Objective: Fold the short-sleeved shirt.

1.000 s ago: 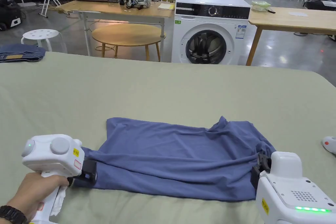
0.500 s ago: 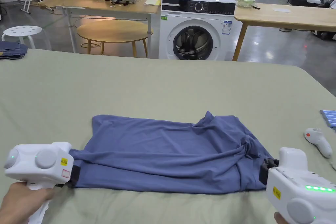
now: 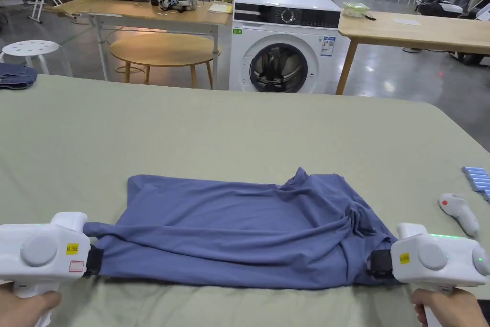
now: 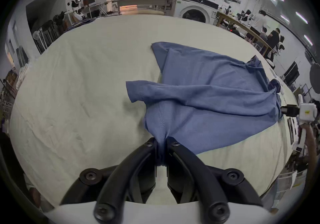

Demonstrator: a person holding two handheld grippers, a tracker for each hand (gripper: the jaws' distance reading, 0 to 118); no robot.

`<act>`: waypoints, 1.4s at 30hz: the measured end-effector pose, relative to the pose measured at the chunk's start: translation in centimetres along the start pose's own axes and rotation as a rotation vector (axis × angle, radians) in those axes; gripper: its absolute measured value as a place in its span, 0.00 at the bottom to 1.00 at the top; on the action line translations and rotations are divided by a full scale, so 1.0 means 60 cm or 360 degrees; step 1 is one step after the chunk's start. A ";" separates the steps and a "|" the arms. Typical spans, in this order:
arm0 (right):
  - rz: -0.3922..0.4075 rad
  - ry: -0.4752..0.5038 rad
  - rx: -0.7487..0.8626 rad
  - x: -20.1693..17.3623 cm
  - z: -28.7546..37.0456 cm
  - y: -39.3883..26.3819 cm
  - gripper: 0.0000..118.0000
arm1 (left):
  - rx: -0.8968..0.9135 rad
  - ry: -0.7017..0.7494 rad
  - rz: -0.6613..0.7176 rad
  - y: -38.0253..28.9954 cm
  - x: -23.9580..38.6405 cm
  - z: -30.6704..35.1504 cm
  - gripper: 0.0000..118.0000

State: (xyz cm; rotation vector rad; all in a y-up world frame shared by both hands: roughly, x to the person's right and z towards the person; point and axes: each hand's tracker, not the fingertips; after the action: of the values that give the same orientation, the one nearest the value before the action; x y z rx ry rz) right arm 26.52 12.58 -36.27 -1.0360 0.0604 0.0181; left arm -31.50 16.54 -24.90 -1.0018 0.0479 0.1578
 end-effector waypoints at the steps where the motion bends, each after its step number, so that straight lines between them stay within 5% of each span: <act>1: 0.0016 0.0020 -0.0024 -0.002 -0.007 -0.003 0.57 | -0.0003 -0.0002 0.0002 -0.001 0.000 0.000 0.04; 4: 0.0092 -0.0027 0.0032 -0.011 -0.001 -0.012 0.42 | -0.0011 0.0001 -0.0001 -0.003 0.000 -0.002 0.03; 6: 0.0078 0.0044 0.0023 -0.015 0.001 -0.013 0.03 | -0.0011 0.0010 -0.0017 -0.006 0.003 -0.001 0.04; 29: 0.0133 -0.0031 0.0339 -0.054 0.262 -0.061 0.02 | 0.0226 -0.0019 0.0004 -0.015 -0.049 0.146 0.03; 42: 0.0189 -0.0137 0.0040 -0.062 0.170 -0.232 0.02 | -0.0032 0.0055 0.0008 -0.186 -0.081 0.087 0.03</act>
State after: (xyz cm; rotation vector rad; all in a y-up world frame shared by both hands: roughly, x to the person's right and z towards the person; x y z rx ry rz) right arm 23.83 14.29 -18.89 -1.0044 0.0441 0.1695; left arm -34.73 14.52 -12.22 -1.0243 0.0806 0.1455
